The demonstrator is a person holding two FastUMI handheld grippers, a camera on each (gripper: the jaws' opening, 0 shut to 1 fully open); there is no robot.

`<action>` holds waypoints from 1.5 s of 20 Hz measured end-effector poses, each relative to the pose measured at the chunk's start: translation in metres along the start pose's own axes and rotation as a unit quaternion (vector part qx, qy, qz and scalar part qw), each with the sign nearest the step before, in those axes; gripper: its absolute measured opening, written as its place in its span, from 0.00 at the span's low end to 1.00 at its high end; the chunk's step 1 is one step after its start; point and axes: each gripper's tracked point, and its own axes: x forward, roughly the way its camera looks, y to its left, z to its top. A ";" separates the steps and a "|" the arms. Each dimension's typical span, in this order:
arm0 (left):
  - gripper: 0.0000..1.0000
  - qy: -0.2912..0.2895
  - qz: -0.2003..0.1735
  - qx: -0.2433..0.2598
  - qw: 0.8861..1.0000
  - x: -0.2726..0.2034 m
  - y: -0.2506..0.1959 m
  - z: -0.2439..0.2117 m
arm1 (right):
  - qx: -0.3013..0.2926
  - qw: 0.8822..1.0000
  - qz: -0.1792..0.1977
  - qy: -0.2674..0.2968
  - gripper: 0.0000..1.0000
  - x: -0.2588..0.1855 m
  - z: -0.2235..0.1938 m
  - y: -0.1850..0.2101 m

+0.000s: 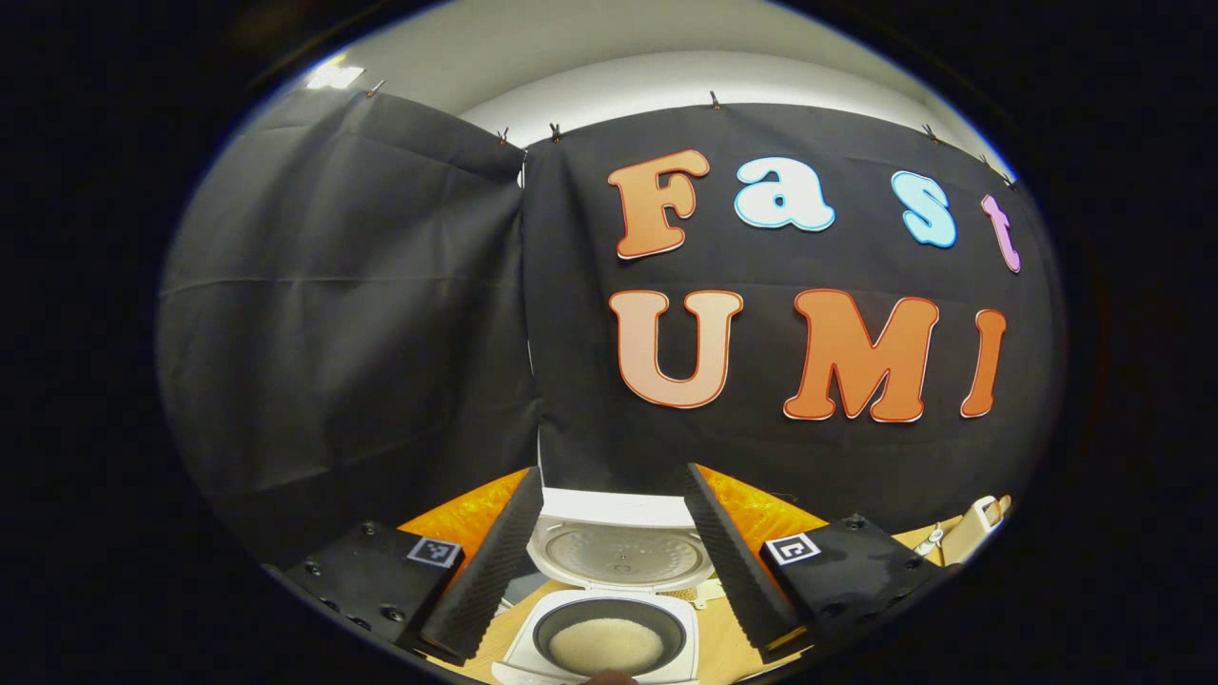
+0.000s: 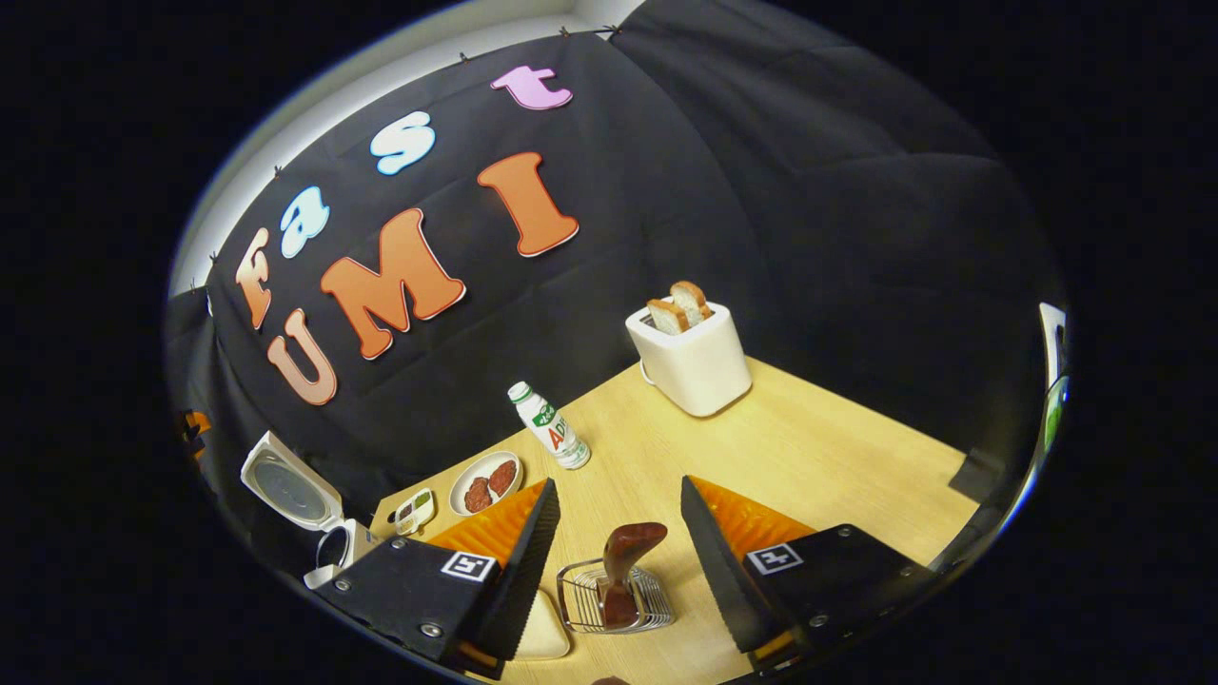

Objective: Close the left gripper, press the button to open the rice cooker; take a wooden spoon from the chopstick holder with the right hand, scoop a spoonful of rice and pour it into the rice cooker, then put the wooden spoon back into the chopstick holder.

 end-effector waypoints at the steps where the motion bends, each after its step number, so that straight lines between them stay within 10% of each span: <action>1: 1.00 0.009 -0.005 -0.009 1.000 0.012 -0.002 0.001 | -0.010 1.000 -0.002 -0.010 0.83 -0.006 0.011 0.000; 14: 0.97 0.146 -0.016 0.034 0.989 0.147 -0.010 -0.071 | -0.056 0.995 -0.021 -0.082 0.86 -0.061 0.084 0.002; 23: 0.99 0.210 -0.008 0.056 0.976 0.130 0.003 -0.110 | -0.074 0.995 0.001 -0.071 0.86 -0.057 0.079 0.026; 30: 0.99 0.382 -0.037 0.044 0.922 0.055 0.009 -0.218 | -0.064 0.996 0.034 -0.044 0.86 -0.031 0.065 0.039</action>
